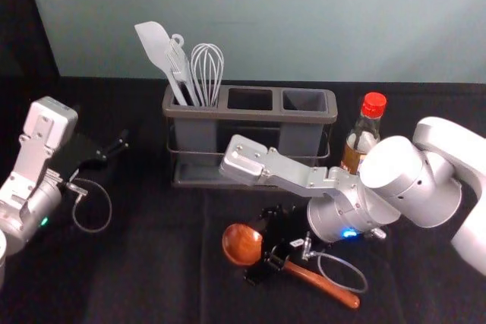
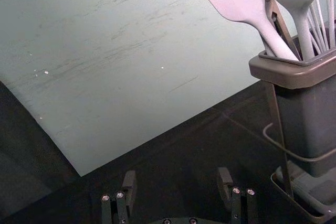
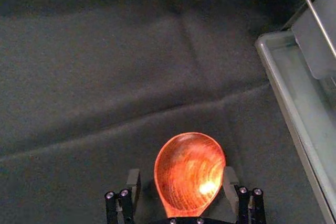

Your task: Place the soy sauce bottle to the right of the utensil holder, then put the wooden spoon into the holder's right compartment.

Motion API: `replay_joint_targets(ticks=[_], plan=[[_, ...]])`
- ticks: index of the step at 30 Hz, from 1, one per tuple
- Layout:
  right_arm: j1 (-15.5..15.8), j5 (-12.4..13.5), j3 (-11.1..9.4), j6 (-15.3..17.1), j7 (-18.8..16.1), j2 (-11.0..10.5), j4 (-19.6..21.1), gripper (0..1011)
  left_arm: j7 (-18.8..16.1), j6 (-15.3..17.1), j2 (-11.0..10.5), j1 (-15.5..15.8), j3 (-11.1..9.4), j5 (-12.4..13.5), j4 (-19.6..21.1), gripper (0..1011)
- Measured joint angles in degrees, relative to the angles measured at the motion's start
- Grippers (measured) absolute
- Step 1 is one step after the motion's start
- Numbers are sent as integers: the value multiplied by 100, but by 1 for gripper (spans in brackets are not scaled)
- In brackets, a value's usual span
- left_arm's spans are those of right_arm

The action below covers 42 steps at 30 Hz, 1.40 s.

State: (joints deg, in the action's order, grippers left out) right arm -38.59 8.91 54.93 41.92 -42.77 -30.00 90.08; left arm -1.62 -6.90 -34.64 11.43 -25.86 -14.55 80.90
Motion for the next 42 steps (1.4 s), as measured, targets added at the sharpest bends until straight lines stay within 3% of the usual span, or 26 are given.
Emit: replay_joint_targets(ticks=[9, 29, 42], plan=[[21, -89, -86, -63, -69, 142, -225, 1003, 0, 0, 0, 0, 0, 0, 0, 1005], [176, -147, -254, -96, -109, 282, -301, 1003, 0, 0, 0, 0, 0, 0, 0, 1005], [156, -141, -229, -97, -110, 273, -298, 1003, 0, 0, 0, 0, 0, 0, 0, 1005]])
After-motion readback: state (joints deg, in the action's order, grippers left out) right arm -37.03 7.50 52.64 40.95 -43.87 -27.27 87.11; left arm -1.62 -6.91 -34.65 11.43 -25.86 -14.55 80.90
